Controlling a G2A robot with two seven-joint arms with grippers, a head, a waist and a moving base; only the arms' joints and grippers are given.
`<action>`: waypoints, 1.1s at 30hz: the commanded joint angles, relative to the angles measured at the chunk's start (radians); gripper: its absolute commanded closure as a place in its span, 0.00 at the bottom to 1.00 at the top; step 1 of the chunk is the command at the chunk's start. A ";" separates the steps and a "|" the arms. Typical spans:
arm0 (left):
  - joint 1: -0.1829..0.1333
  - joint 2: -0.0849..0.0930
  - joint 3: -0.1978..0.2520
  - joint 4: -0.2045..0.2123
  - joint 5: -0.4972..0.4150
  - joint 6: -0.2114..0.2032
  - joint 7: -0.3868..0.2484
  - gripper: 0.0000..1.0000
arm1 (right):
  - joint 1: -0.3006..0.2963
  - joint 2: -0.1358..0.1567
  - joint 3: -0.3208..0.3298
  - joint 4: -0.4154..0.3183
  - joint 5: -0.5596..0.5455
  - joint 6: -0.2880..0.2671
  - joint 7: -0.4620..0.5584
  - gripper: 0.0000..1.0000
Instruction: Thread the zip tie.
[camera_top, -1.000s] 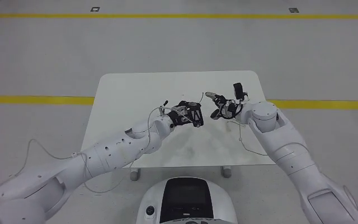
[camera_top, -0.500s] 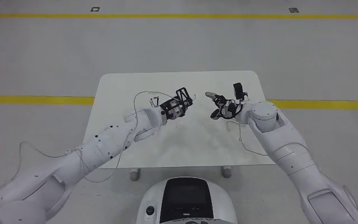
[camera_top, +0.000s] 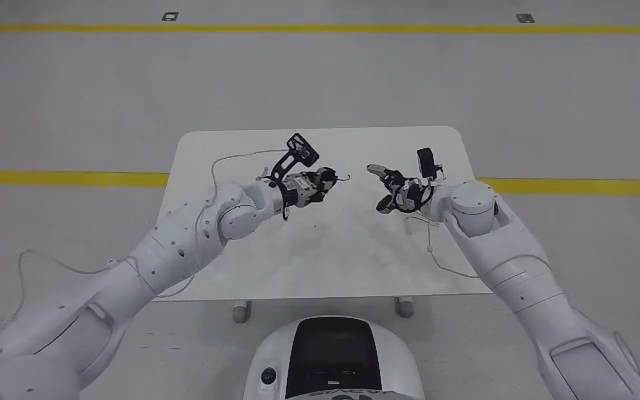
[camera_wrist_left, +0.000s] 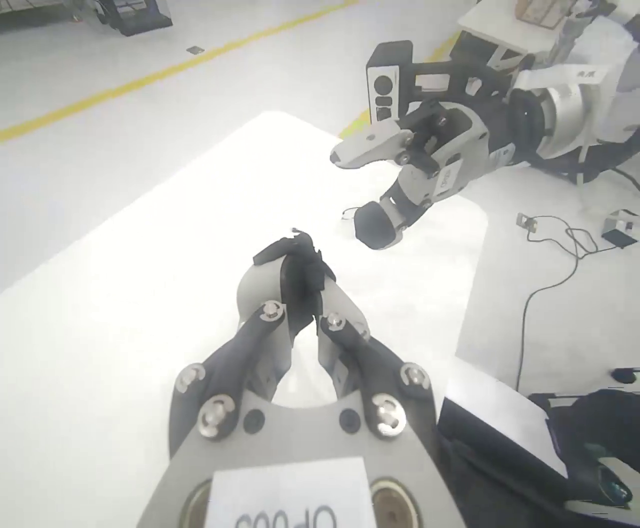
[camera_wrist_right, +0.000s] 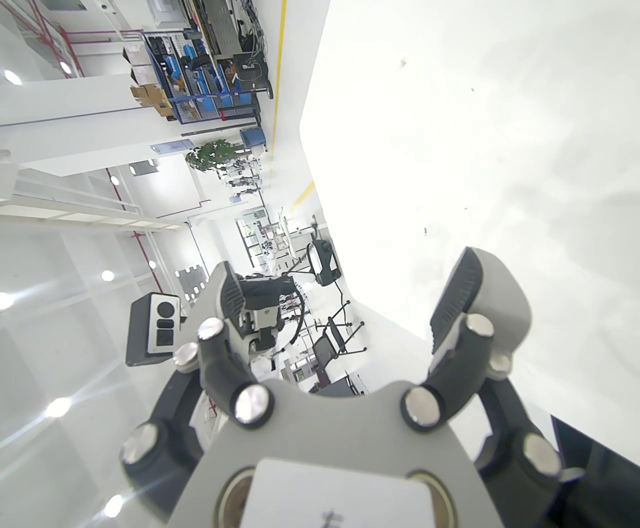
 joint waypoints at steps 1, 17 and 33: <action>0.001 0.000 0.000 0.000 0.005 0.000 0.000 1.00 | 0.000 0.000 0.000 0.000 0.000 0.000 0.000 0.00; 0.032 -0.008 -0.130 0.076 -0.664 0.000 -0.352 1.00 | 0.000 0.000 0.000 0.000 0.000 0.000 0.000 0.00; 0.189 -0.018 -0.447 0.092 -0.961 0.000 -0.726 1.00 | 0.000 0.000 0.000 0.000 0.000 0.000 0.000 0.00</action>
